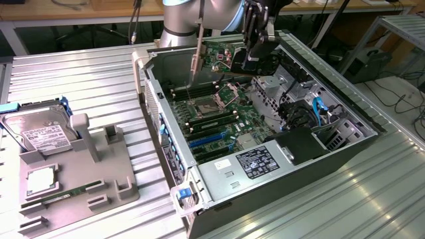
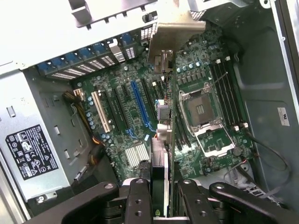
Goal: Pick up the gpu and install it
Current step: 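Insert the gpu into the slot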
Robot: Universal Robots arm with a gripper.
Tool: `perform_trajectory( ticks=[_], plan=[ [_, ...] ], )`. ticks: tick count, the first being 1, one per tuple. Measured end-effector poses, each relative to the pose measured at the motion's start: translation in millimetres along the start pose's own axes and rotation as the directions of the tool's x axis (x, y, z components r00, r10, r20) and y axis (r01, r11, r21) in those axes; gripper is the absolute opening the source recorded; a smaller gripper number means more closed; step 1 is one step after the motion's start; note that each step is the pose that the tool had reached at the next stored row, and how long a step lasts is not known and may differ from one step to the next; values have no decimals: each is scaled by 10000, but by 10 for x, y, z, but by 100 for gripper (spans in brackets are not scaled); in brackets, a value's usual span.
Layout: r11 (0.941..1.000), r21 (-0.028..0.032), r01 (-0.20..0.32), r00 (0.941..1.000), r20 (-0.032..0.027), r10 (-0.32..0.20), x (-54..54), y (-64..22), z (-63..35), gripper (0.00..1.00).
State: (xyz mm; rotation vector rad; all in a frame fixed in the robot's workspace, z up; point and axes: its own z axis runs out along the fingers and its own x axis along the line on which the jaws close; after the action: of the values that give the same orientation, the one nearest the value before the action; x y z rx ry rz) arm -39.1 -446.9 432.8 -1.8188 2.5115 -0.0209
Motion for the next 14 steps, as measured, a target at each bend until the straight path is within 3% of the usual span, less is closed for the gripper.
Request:
perform_trajectory(
  ticks=[5, 14],
  plan=[
    [9994, -8, 334, 9994, 12, -334, 1, 0, 0, 27],
    [9925, -28, 1219, 9925, 44, -1218, 1, 0, 0, 27]
  ],
)
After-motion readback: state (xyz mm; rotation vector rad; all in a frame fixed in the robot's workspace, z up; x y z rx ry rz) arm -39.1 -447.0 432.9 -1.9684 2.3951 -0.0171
